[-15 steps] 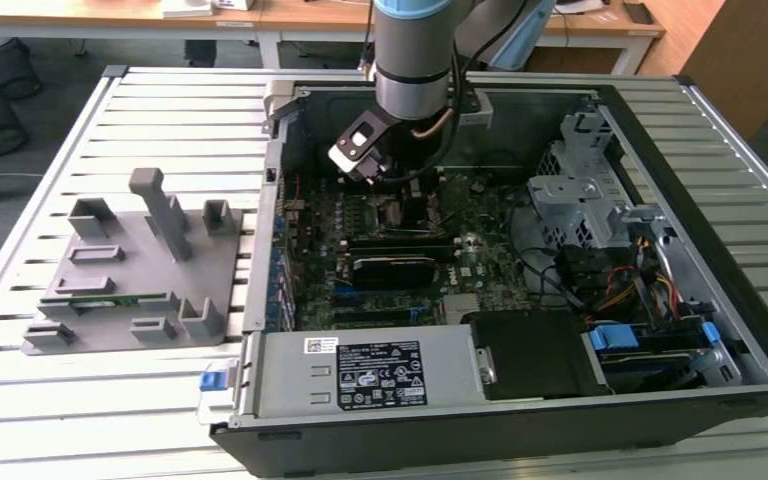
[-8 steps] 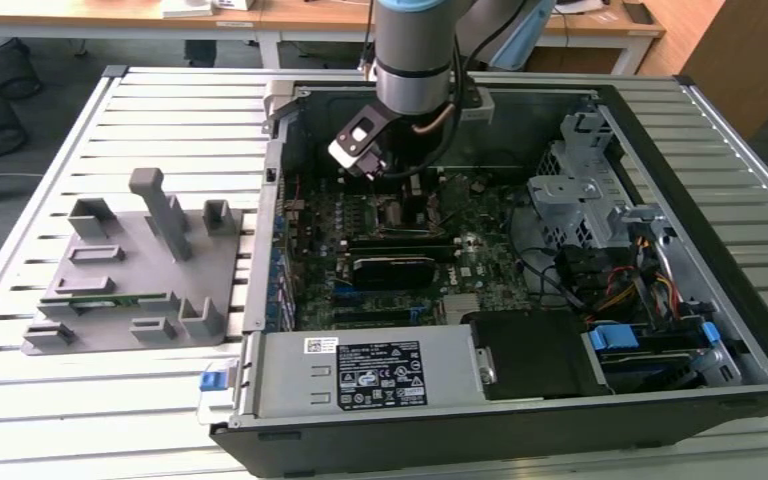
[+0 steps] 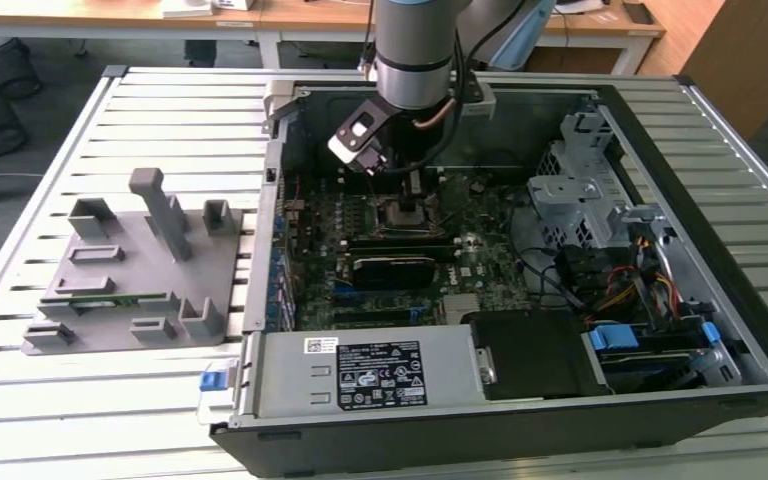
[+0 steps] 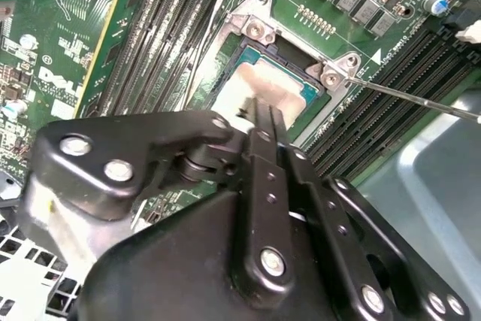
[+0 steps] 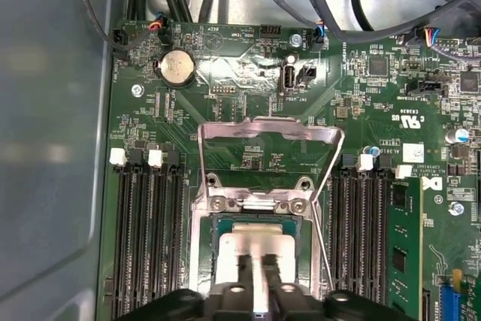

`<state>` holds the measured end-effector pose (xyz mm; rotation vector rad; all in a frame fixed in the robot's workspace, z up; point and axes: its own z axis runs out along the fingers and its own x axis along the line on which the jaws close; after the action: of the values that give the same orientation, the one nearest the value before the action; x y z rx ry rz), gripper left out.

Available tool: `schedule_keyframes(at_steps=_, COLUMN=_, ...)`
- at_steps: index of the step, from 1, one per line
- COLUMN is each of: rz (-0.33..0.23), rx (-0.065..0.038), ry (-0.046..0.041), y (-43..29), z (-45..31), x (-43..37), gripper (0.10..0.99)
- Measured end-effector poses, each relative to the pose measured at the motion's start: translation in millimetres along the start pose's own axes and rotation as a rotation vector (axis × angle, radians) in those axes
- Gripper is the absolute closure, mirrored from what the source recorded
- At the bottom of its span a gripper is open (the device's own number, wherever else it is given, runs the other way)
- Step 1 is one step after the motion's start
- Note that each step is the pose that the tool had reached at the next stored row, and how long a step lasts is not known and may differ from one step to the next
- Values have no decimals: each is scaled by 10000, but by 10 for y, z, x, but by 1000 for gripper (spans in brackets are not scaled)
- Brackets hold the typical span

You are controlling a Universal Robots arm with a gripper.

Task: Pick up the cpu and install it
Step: 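Place the cpu into insertion slot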

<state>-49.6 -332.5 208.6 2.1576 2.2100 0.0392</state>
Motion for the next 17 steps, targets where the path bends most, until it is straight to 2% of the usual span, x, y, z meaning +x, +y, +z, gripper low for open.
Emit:
schedule_keyframes(at_steps=1, rz=0, rx=-1, ry=1, y=0, z=-6, x=0, gripper=910)
schedule_keyframes(at_steps=2, rz=0, rx=0, ry=1, y=1, z=-12, x=0, gripper=969)
schedule_keyframes(at_steps=3, rz=0, rx=-1, ry=1, y=1, z=-17, x=0, gripper=980)
schedule_keyframes(at_steps=17, rz=-1, rx=0, ry=1, y=6, z=-96, x=-2, gripper=980)
